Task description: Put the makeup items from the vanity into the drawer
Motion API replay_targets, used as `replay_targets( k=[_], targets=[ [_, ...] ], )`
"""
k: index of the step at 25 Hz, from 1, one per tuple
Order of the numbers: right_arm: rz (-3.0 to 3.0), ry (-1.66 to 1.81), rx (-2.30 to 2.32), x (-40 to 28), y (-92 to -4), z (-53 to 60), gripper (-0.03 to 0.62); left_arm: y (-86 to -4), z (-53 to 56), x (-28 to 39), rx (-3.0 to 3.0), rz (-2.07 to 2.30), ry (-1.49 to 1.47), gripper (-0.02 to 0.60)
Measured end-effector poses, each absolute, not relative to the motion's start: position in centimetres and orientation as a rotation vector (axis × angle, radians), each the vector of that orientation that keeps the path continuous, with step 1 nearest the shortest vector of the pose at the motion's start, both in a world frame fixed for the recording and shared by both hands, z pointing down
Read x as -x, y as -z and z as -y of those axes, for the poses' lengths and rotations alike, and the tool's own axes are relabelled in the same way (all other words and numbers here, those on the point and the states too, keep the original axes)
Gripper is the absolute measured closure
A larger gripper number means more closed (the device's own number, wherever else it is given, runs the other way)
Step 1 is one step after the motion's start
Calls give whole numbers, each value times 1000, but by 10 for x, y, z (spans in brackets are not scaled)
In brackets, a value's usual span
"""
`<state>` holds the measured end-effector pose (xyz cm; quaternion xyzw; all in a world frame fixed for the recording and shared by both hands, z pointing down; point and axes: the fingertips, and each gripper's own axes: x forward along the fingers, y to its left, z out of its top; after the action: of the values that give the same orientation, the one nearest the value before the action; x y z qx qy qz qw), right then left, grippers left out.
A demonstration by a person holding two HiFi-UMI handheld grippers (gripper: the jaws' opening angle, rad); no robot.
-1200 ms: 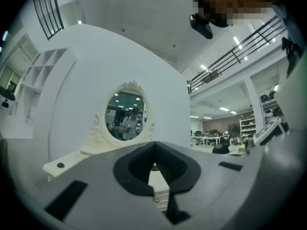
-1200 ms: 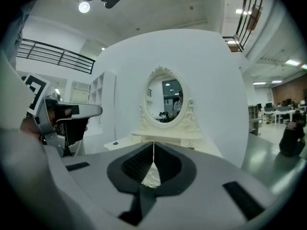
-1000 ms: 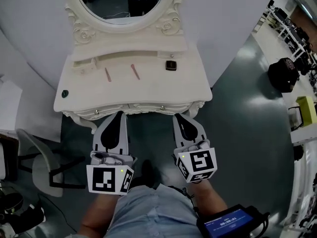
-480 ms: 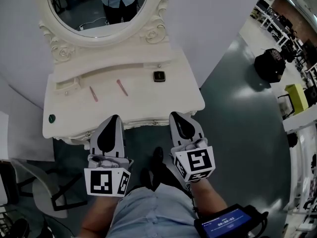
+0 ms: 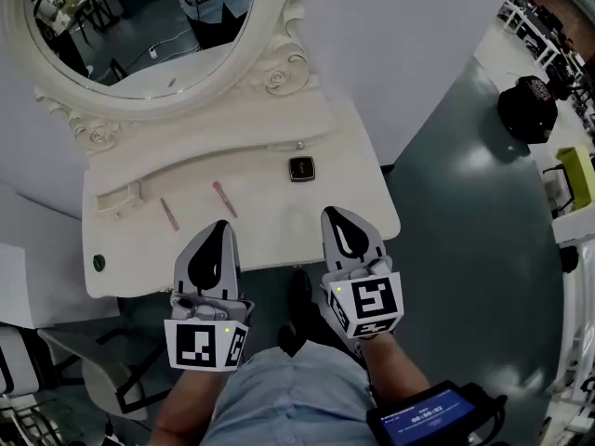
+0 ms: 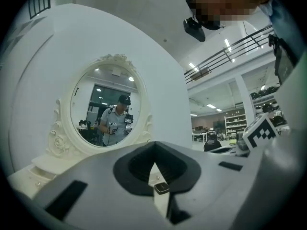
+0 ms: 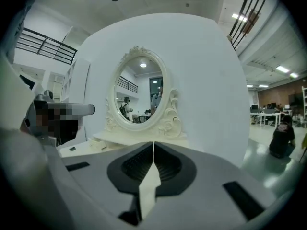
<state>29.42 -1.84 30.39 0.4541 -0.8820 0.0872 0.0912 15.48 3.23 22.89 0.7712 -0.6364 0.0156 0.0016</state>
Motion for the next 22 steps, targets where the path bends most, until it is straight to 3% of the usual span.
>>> replay_targets(
  k=[9,22],
  targets=[
    [2660,-287,-1262,-274,-316,108,591,-222,47,-145,-2366,2083,-73,583],
    [2526,-438,-1237,-250,-382,147,589,-256,96,-117,-2287,2003,-162,583]
  ],
)
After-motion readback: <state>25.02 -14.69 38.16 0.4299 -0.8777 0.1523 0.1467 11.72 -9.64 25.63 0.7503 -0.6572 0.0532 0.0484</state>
